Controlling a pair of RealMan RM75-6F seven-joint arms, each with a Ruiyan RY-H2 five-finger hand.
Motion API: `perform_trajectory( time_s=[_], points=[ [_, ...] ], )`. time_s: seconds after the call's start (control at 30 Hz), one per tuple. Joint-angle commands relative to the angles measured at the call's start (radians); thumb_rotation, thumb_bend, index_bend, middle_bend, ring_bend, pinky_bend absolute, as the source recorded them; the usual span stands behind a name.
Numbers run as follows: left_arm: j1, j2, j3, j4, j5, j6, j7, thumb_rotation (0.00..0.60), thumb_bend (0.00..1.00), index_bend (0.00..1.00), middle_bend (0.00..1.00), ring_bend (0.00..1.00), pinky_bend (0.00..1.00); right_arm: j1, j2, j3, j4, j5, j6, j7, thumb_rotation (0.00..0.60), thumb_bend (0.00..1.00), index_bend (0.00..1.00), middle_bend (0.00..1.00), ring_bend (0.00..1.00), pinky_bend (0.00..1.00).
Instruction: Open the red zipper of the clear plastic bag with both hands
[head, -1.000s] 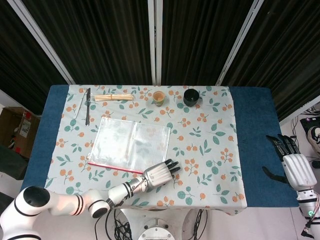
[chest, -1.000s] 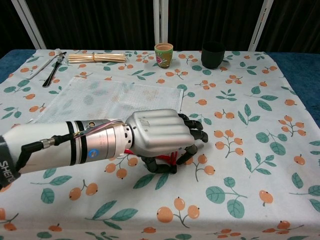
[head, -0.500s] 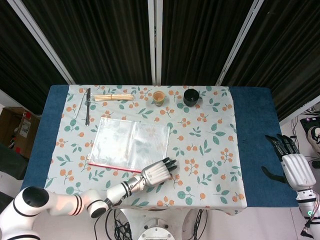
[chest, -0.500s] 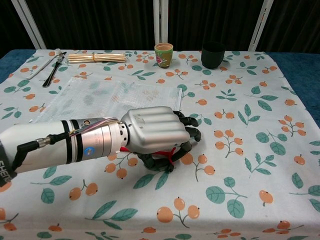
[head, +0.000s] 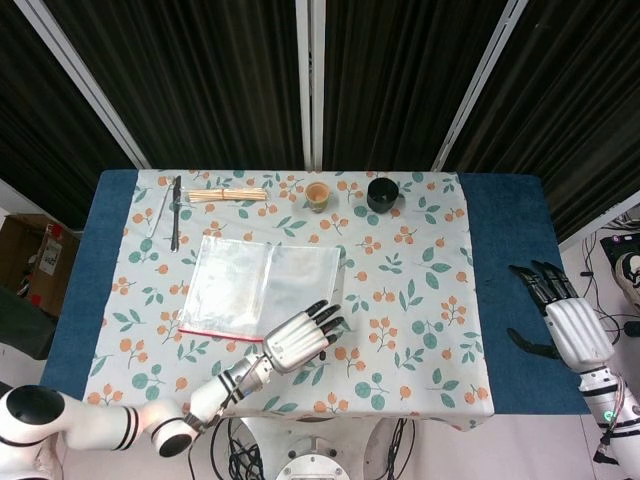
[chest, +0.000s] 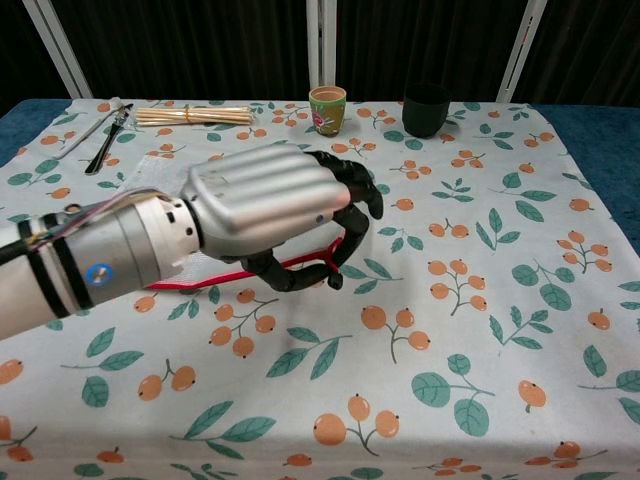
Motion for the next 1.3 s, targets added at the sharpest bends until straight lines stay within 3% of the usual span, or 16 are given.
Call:
perform_trajectory(
  time_s=[0.03, 0.37, 0.73, 0.93, 1.3],
  points=[
    [0.047, 0.027, 0.011, -0.057, 0.0, 0.048, 0.003, 0.6, 0.4, 0.61, 0.23, 0.13, 0.17, 0.052, 0.028, 0.014, -0.041, -0.023, -0.055, -0.004, 0.6, 0.18, 0.08, 0.13, 0.0, 0.0],
    [0.113, 0.032, 0.02, -0.115, 0.058, 0.148, -0.038, 0.6, 0.36, 0.65, 0.27, 0.15, 0.17, 0.251, 0.053, 0.08, -0.16, -0.025, -0.279, -0.049, 0.6, 0.18, 0.09, 0.13, 0.0, 0.0],
    [0.211, 0.002, -0.029, -0.126, 0.122, 0.348, -0.058, 0.6, 0.36, 0.66, 0.27, 0.15, 0.17, 0.468, -0.011, 0.161, -0.232, 0.077, -0.522, -0.125, 0.6, 0.18, 0.14, 0.13, 0.0, 0.0],
    [0.236, -0.012, -0.041, -0.109, 0.148, 0.384, -0.073, 0.6, 0.36, 0.66, 0.27, 0.15, 0.17, 0.571, -0.093, 0.196, -0.207, 0.172, -0.623, -0.151, 0.6, 0.18, 0.16, 0.13, 0.0, 0.0],
    [0.263, -0.03, -0.067, -0.085, 0.184, 0.425, -0.092, 0.6, 0.36, 0.66, 0.27, 0.15, 0.17, 0.691, -0.265, 0.222, -0.1, 0.298, -0.703, -0.134, 0.6, 0.18, 0.26, 0.14, 0.0, 0.0]
  ],
)
